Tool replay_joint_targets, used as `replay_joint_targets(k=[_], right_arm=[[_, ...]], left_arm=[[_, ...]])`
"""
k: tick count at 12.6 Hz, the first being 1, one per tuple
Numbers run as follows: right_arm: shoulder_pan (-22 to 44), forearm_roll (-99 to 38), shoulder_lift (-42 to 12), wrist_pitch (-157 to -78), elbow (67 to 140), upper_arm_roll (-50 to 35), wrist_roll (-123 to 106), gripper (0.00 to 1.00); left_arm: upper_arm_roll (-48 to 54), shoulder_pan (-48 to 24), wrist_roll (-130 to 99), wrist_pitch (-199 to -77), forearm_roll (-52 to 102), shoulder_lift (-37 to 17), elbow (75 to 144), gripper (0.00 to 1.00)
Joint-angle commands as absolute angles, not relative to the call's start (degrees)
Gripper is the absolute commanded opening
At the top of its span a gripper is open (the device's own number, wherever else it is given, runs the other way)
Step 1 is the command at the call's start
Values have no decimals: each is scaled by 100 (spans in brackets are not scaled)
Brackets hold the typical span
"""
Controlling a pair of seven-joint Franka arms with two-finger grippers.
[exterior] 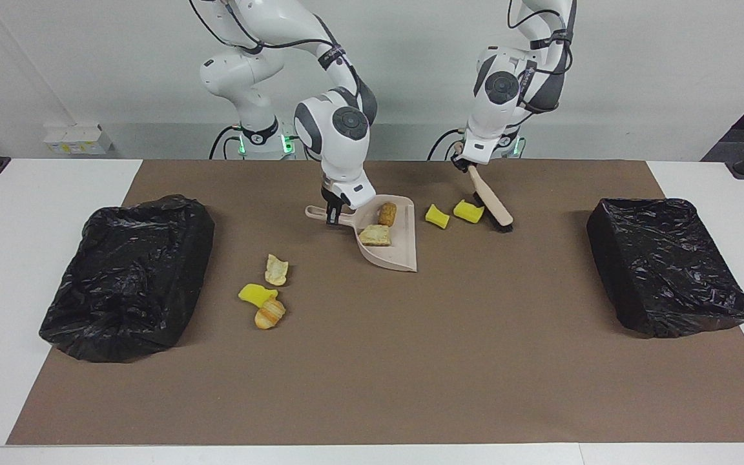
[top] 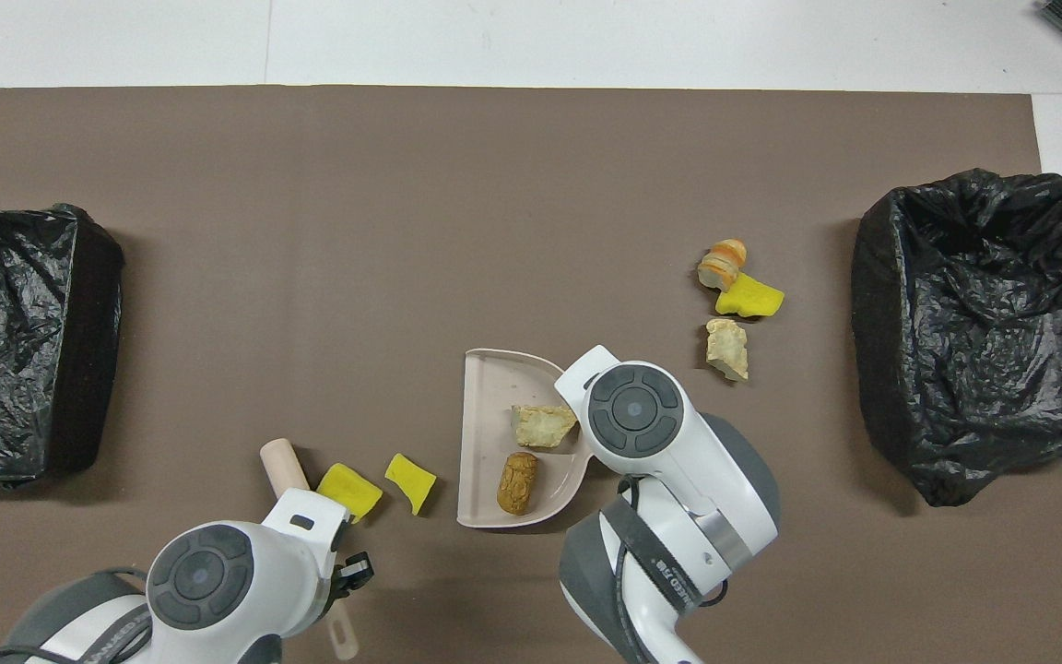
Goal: Sweep and dump trash in bin
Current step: 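Move the brush behind the yellow sponge pieces with the left gripper, then sweep the yellow sponge pieces into the dustpan with the left gripper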
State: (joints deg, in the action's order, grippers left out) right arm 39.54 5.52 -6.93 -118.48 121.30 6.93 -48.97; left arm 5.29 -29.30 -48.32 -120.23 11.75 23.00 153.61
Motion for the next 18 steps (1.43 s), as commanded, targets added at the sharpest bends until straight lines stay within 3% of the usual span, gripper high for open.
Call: replay_joint_targets(k=[1, 5, 10, 18], right_arm=[[3902, 686, -703, -11953, 12190, 668, -4975, 0], [3902, 686, -703, -11944, 12190, 668, -4975, 0], [3902, 686, -703, -11944, 12190, 668, -4931, 0], [3902, 686, -694, -11944, 12191, 659, -4922, 0]], left_arm=[[466, -3540, -4983, -12813, 1572, 1340, 14769, 0], [492, -3866, -4799, -12920, 1793, 801, 14099, 0], [510, -4175, -4140, -12920, 1837, 633, 13729, 0], [431, -3973, -3929, -12105, 1172, 694, 13290, 0]])
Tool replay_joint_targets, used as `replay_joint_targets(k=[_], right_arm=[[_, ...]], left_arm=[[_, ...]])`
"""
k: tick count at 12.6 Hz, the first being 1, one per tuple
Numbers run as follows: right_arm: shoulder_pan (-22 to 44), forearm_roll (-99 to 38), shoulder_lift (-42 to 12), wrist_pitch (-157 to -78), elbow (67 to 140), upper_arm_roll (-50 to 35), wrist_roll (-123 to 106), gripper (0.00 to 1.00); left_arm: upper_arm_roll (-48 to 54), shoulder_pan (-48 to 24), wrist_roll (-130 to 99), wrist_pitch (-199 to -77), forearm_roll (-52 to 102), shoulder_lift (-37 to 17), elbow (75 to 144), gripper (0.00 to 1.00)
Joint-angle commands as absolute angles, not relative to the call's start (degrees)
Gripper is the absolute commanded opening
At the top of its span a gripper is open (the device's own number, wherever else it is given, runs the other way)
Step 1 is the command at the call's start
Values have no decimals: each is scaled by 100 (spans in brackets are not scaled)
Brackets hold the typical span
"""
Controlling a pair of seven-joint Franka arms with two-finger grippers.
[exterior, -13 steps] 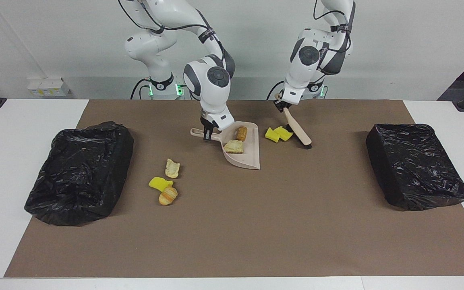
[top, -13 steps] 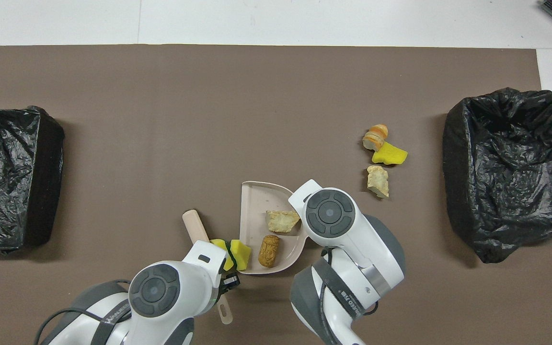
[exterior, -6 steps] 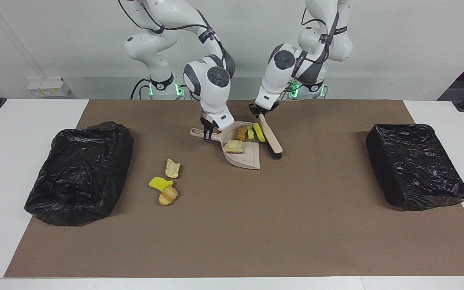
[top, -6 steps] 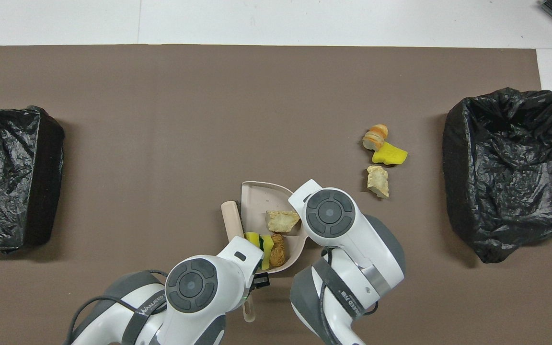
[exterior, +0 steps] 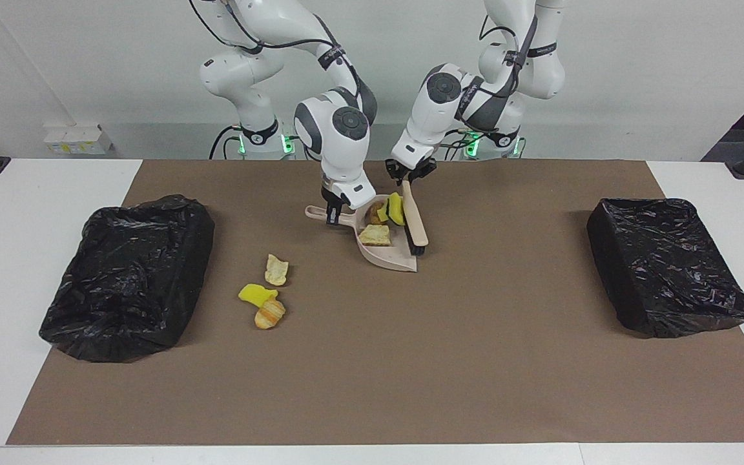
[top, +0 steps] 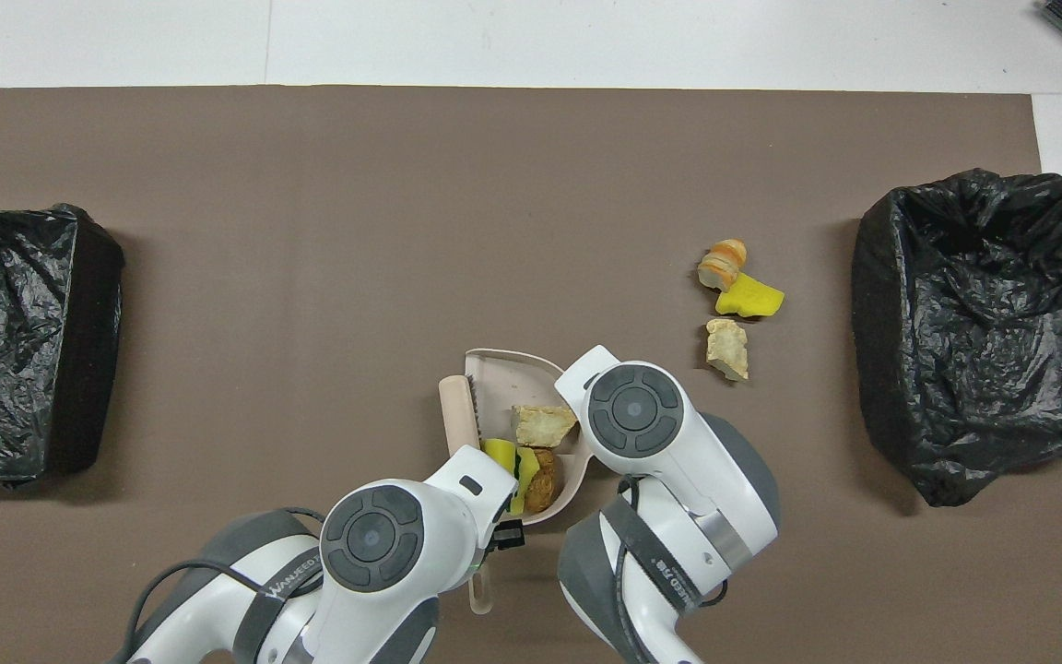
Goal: Sweep and dump trash in bin
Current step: 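Sweep the yellow sponge pieces into the dustpan with the left gripper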
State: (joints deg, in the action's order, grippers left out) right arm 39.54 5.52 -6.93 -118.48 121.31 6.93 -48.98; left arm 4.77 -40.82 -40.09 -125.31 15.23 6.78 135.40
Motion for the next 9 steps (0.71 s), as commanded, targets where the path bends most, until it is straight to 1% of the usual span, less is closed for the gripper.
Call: replay_joint_targets(k=[1, 5, 9], right_arm=[[3902, 686, -694, -11944, 12199, 668, -4922, 0], [3902, 685, -694, -11953, 12199, 668, -4922, 0], [3894, 677, -668, -11839, 12173, 668, -4834, 0]], left_arm=[[431, -3894, -3929, -11859, 1030, 694, 13167, 0], [431, -3490, -3684, -11365, 773, 1036, 13043, 0], [422, -3446, -3665, -11268, 765, 1063, 13043, 0]])
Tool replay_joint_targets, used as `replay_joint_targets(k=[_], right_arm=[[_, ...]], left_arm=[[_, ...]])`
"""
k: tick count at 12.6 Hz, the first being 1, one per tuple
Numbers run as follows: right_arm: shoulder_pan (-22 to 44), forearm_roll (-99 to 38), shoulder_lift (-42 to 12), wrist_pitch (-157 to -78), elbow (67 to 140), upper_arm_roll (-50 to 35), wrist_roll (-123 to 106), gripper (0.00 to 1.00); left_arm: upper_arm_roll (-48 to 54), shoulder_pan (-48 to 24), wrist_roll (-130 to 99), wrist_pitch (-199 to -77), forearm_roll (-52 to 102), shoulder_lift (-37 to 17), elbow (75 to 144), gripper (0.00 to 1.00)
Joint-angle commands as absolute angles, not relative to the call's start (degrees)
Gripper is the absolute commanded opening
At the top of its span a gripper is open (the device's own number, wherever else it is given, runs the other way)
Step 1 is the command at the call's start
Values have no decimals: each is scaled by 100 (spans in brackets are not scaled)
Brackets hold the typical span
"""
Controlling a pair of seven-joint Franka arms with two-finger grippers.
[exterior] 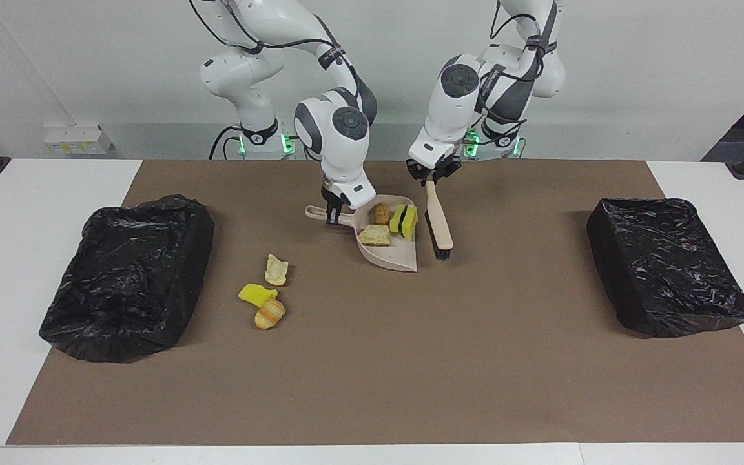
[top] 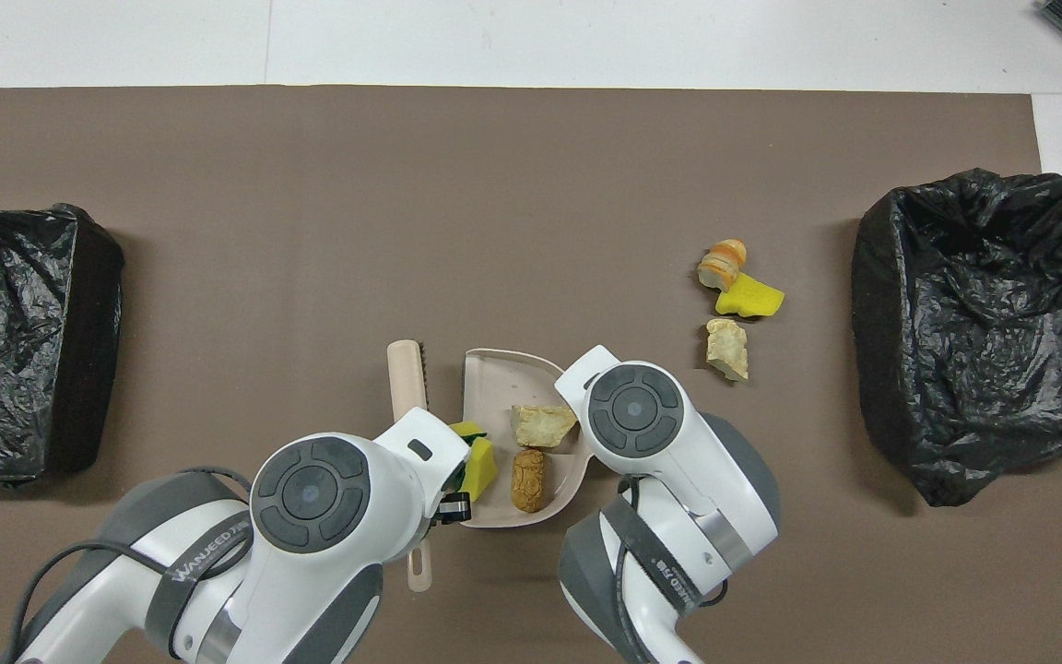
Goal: Sweep and dump trash in bin
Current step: 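Sweep the yellow sponge pieces into the dustpan with the left gripper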
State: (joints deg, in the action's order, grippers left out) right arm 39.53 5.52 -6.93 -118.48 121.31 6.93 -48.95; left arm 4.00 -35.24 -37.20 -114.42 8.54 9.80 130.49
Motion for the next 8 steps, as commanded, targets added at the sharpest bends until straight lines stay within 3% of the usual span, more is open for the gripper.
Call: replay_joint_targets(k=[1, 8], right_arm=[[3859, 677, -624, -11813, 12164, 668, -4860, 0], [3814, 677, -632, -11873, 12217, 659, -4817, 0]], left_arm=[[404, -3350, -3535, -11172, 730, 1142, 13017, 0], [352, -2953, -2848, -11161, 483, 1213, 13358, 0]])
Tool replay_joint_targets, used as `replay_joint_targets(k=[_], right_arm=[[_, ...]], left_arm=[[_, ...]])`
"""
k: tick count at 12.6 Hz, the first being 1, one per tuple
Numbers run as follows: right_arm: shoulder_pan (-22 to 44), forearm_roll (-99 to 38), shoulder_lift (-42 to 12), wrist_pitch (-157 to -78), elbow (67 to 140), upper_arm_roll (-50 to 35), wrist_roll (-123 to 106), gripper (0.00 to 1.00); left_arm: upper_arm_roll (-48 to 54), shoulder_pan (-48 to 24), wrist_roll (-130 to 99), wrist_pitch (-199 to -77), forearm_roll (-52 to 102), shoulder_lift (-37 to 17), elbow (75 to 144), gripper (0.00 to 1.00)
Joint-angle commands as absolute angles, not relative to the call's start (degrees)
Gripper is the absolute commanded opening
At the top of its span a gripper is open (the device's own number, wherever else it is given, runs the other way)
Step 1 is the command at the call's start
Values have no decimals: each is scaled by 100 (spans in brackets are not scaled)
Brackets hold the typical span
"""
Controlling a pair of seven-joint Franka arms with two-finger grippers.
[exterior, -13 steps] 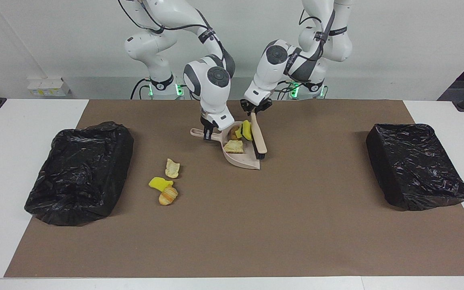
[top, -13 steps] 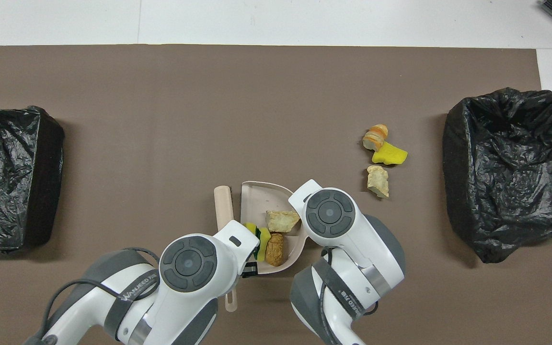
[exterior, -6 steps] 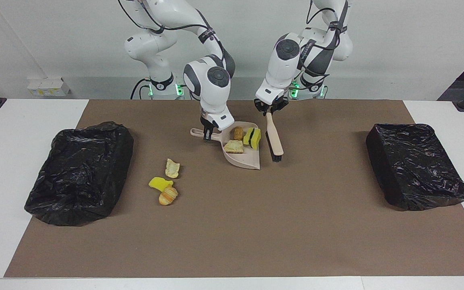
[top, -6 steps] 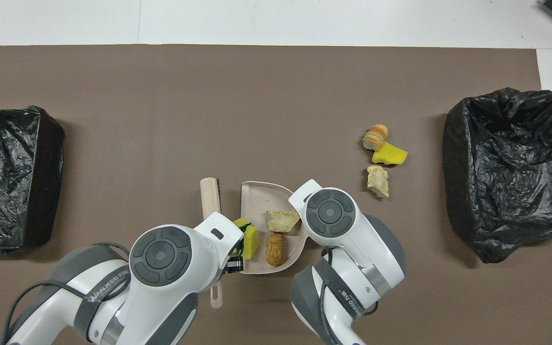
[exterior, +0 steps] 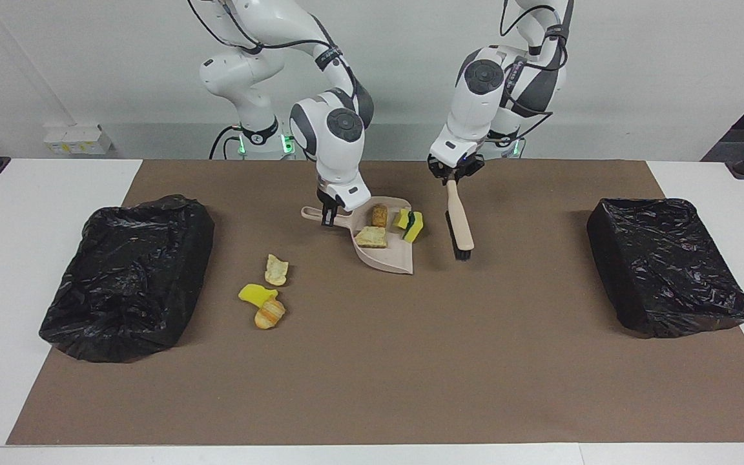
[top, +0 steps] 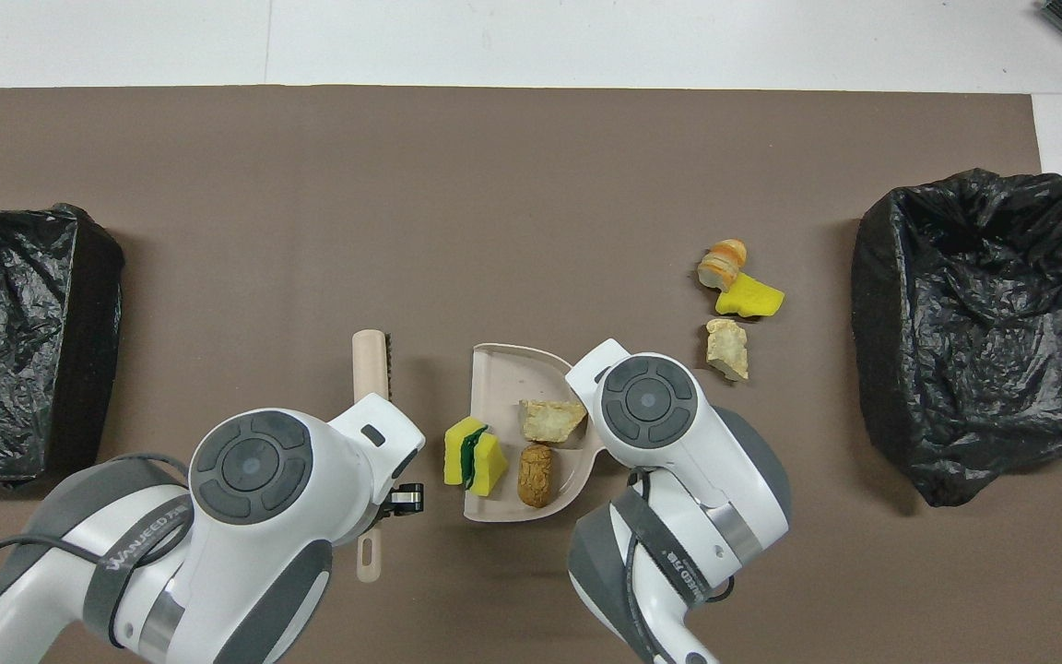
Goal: Sweep and dump trash in bin
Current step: 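Sweep the yellow sponge pieces into the dustpan with the left gripper, then brush the remaining pieces deeper into the dustpan with the left gripper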
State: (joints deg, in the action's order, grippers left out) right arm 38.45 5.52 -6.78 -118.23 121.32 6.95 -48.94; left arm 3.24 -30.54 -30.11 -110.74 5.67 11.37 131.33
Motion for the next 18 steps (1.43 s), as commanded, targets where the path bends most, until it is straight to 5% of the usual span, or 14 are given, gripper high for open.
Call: replay_joint_targets(k=[1, 6, 12, 18], right_arm=[[3849, 677, -720, -12031, 12217, 659, -4651, 0], [3850, 677, -703, -12181, 12427, 650, -4500, 0], [3850, 677, -686, -12190, 12472, 650, -4491, 0], [3850, 677, -703, -12129, 12419, 650, -4491, 0]], left_arm=[[352, -2918, -2830, -11345, 483, 1195, 13438, 0], [395, -3145, -2594, -11470, 492, 1160, 13781, 0], [413, -4314, -2724, -11873, 1818, 1064, 13563, 0], [360, -4052, -3260, -11454, 1680, 1230, 13070, 0]])
